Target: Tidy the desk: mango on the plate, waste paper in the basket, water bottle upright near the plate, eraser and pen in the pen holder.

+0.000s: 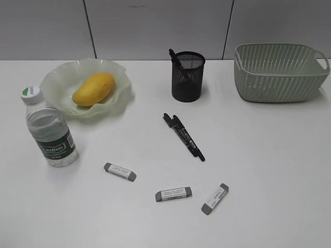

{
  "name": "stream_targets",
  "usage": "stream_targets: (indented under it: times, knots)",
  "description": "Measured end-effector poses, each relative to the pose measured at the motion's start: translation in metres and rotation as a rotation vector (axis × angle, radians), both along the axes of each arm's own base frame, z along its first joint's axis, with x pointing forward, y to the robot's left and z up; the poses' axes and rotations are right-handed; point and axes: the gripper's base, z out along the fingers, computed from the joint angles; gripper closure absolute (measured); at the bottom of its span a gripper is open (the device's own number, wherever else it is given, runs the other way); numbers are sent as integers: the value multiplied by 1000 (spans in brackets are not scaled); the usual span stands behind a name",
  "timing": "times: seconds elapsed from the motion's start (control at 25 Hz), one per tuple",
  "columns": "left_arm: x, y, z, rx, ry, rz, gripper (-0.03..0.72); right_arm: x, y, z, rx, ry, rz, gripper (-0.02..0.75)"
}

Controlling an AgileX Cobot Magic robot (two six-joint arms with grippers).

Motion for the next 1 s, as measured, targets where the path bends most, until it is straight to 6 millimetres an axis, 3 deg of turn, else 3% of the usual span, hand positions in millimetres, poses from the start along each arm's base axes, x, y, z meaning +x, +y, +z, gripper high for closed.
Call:
stream_targets:
  times: [0.2, 0.36, 0.52, 0.72, 1.0]
  knots:
    - [29, -6, 3, 47, 110, -35, 439, -52, -25, 11, 163, -334, 1, 318]
    - [56, -16, 18, 11, 115, -82, 394, -77, -37, 11, 235, -507, 12, 328]
    - [90, -28, 27, -48, 137, -129, 359, -87, -43, 9, 260, -597, 14, 334]
    - [148, -52, 10, -90, 254, -199, 355, -87, -43, 10, 256, -609, 18, 335]
    - [206, -132, -12, -100, 316, -368, 355, -87, -43, 10, 255, -611, 21, 335]
